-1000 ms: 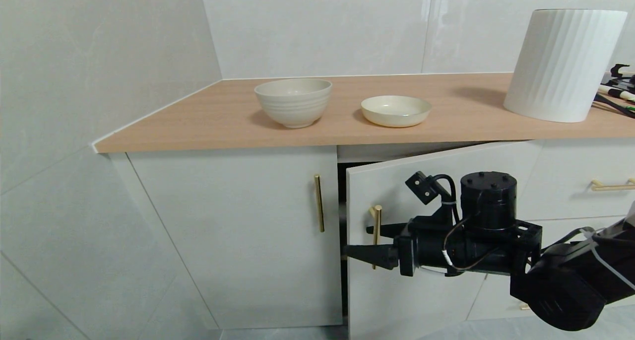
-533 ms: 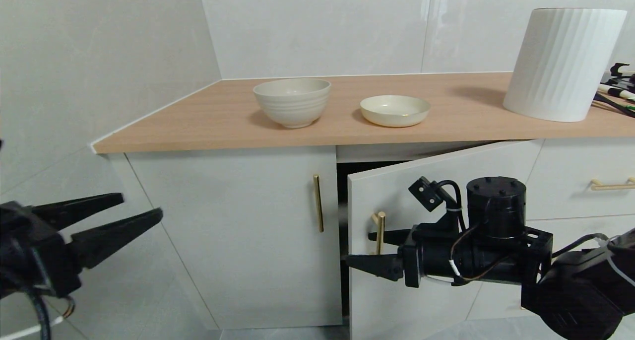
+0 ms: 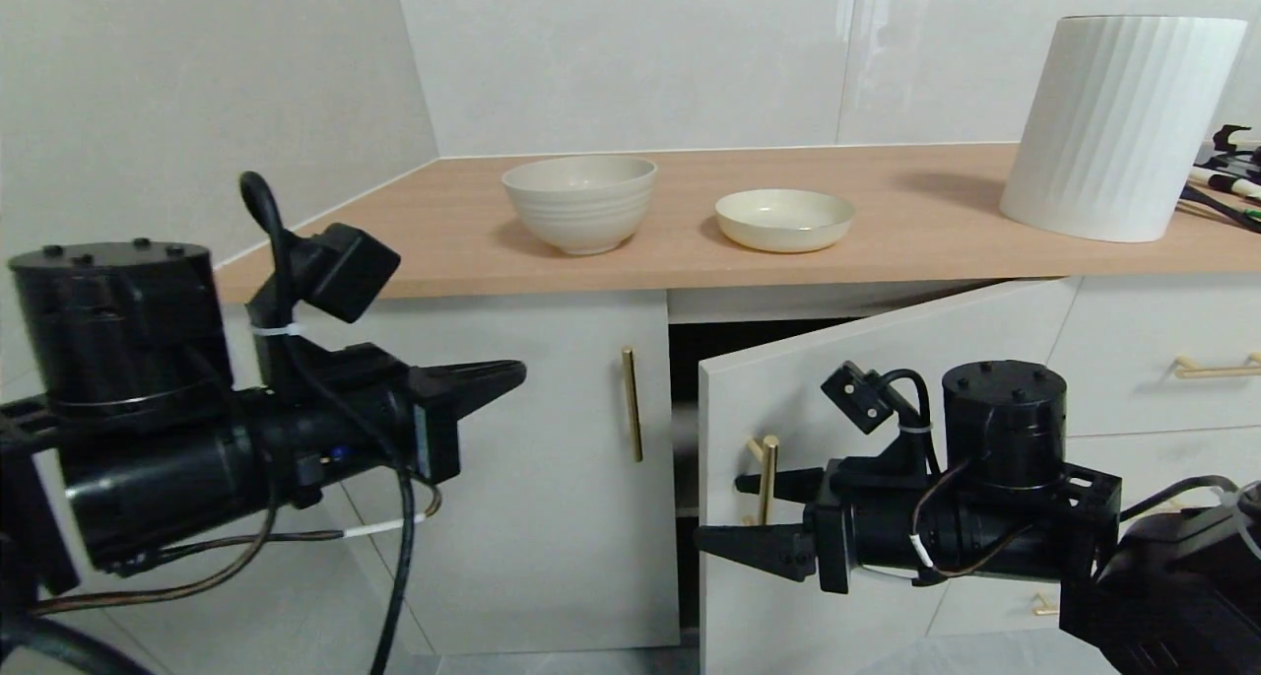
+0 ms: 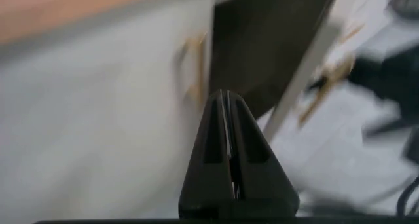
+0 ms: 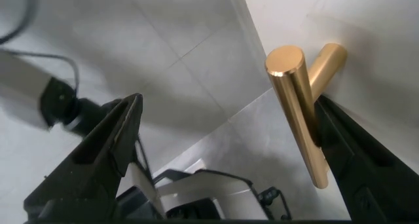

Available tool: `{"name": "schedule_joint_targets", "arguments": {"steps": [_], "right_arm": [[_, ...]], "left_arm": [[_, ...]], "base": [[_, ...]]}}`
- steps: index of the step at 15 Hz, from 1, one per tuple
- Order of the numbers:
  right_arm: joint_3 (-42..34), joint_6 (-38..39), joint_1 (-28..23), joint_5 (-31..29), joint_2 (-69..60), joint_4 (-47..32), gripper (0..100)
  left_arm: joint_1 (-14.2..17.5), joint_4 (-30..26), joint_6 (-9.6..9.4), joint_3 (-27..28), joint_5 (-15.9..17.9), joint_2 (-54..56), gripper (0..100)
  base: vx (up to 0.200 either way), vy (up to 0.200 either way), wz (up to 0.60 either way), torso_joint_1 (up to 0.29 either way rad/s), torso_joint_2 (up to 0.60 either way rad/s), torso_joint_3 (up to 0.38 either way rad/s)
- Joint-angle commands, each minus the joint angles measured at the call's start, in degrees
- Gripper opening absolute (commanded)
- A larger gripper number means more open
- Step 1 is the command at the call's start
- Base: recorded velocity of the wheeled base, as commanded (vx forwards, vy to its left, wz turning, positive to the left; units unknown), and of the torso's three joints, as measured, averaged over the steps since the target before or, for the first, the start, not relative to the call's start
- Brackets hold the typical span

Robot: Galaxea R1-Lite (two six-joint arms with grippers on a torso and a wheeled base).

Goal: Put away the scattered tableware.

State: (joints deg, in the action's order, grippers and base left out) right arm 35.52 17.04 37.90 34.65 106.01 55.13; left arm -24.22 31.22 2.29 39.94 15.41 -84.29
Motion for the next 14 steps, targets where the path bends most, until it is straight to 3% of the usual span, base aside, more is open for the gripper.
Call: {"name": "schedule_joint_targets", "arguments": {"steps": [1, 2, 4, 7, 9, 10, 14], "right_arm": [[-0.5, 0.1, 0.2, 1.3, -1.0, -0.2, 100], [-0.5, 0.1, 0.2, 1.3, -0.8, -0.3, 100], [-0.5, 0.1, 0.3, 1.3, -0.6, -0.3, 100], [-0.3, 0.2, 0.7, 1.3, -1.0, -0.3, 100], [-0.3, 0.3, 0.7, 1.3, -0.9, -0.3, 100], [-0.3, 0.3, 0.8, 1.3, -0.6, -0.3, 100], [-0.6, 0.3, 1.7, 1.3, -0.8, -0.3, 100]], "left_arm": [[-2.9, 11.3, 5.18, -2.0, 0.6, -11.3, 0], [-3.0, 14.6, 7.38, -2.9, 1.6, -13.0, 0], [-3.0, 18.3, 8.87, -4.4, 5.3, -15.6, 0], [-4.4, 24.0, 8.96, -4.0, 8.8, -20.3, 0], [-5.2, 29.8, 8.96, -1.9, 6.0, -25.5, 0], [-5.1, 31.6, 9.13, -1.3, 6.2, -27.3, 0], [-5.2, 32.4, 8.87, 0.5, 10.3, -31.9, 0]], "base": [[0.000, 0.000, 0.00, 0.000, 0.00, 0.000], [0.000, 0.000, 0.00, 0.000, 0.00, 0.000], [0.000, 0.000, 0.00, 0.000, 0.00, 0.000], [0.000, 0.000, 0.00, 0.000, 0.00, 0.000], [0.000, 0.000, 0.00, 0.000, 0.00, 0.000], [0.000, 0.000, 0.00, 0.000, 0.00, 0.000], [0.000, 0.000, 0.00, 0.000, 0.00, 0.000]]}}
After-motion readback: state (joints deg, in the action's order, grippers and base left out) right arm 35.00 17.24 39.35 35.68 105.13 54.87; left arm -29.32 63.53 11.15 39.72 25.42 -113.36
